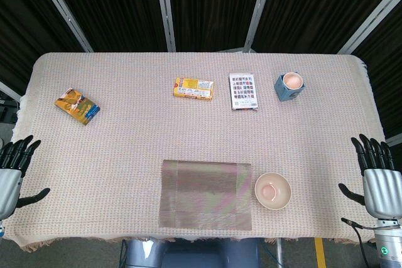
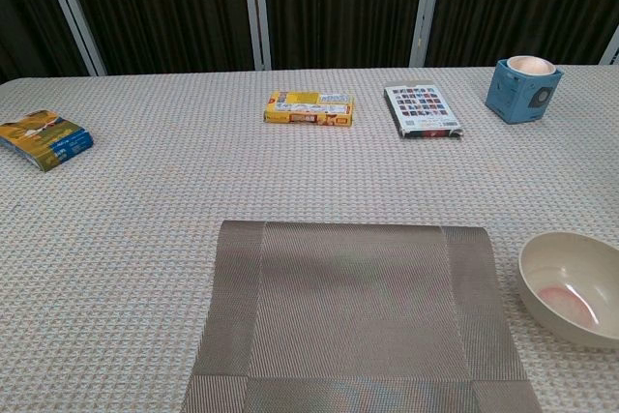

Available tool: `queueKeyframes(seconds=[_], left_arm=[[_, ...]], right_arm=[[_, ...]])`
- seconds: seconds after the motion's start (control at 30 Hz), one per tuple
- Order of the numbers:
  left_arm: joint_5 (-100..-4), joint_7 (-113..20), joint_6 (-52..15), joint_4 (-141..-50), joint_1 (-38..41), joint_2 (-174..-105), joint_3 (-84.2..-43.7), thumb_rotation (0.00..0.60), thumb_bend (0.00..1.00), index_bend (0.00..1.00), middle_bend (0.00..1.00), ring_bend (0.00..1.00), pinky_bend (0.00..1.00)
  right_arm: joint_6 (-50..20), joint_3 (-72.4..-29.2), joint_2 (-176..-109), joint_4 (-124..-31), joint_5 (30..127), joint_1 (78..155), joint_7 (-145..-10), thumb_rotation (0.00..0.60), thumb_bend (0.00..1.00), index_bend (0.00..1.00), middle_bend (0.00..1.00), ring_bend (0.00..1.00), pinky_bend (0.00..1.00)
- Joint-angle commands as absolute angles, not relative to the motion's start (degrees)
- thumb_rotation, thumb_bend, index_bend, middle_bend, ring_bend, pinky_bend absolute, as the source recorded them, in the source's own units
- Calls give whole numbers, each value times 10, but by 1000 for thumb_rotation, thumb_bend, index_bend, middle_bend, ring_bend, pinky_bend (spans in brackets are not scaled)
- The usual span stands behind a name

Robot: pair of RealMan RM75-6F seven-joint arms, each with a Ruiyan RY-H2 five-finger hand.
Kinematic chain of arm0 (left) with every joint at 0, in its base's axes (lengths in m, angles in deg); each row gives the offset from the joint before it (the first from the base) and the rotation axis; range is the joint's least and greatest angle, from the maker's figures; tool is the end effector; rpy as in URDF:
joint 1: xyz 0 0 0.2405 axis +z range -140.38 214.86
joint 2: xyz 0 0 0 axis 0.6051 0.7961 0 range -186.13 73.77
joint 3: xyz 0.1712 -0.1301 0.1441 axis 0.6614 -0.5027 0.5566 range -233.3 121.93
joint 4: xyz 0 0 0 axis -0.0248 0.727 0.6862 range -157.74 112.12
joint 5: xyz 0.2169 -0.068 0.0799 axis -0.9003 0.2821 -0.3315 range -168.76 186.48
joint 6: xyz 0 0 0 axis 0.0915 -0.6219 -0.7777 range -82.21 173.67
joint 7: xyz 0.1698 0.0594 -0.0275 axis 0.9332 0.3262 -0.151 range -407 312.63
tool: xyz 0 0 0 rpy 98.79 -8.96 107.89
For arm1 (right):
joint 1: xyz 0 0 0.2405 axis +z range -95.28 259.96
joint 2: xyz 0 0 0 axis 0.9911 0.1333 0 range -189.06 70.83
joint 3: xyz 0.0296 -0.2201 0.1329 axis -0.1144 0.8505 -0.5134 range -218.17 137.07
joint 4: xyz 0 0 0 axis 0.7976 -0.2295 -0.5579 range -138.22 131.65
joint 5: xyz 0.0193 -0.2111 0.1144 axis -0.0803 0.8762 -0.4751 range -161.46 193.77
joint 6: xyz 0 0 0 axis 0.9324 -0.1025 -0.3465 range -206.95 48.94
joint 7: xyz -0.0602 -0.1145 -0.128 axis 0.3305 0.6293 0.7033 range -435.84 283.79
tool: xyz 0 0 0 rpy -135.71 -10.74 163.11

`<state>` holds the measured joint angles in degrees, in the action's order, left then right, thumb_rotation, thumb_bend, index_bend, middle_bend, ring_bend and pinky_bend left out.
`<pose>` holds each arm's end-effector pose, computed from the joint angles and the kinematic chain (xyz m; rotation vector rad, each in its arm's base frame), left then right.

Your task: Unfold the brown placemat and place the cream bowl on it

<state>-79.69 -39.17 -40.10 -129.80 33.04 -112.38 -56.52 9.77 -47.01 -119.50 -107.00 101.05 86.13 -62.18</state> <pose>-0.2771 0.2059 0.1447 -1.4470 -0.8886 -0.8944 -0.2825 -0.2264 0.1565 1.3338 -0.7540 0.8787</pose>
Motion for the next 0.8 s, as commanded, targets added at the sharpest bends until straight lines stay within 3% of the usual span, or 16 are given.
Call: queueKeyframes(seconds=[0.03,0.2,0.53,0.8], left_arm=[[-796,-392,-400,-1298,331,-1123,-564,600,0,0,0,0,0],[-791,-395,-396,-1296,331,-1122,-564,600,0,0,0,0,0],[-775,-396,-386,-1292,322,-1123,-574,600,0,0,0,0,0],[-764,-380,-373,-1292,315,-1132,-576,600,0,0,0,0,0]], right_arm=[[97,-469,-1194,-1071,1012,862,-623,600,0,0,0,0,0],[84,-458,-1191,-1074,1023,864,-621,600,0,0,0,0,0],[-13,-363,-1204,-1043,1184,905,-680,600,0,4,0,0,0],[-70,-342,-1248,-993,1215,930,-661,600,0,68,0,0,0]])
